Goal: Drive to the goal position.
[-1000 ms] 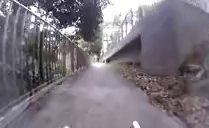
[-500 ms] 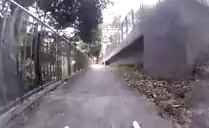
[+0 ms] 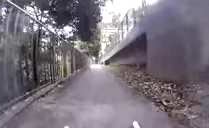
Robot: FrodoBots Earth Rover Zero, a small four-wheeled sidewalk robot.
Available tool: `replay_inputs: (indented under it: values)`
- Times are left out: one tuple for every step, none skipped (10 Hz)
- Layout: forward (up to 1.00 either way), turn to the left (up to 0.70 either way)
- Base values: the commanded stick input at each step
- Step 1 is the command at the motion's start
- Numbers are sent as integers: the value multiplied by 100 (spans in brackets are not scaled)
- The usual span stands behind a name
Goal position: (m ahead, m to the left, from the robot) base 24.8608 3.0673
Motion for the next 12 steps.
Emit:
replay_inputs:
  values:
    - [70, 3]
    - [70, 3]
    - [70, 3]
    - [70, 3]
    - [70, 3]
    - [70, 3]
    - [70, 3]
    - [70, 3]
    - [70, 3]
    - [70, 3]
    - [70, 3]
    - [70, 3]
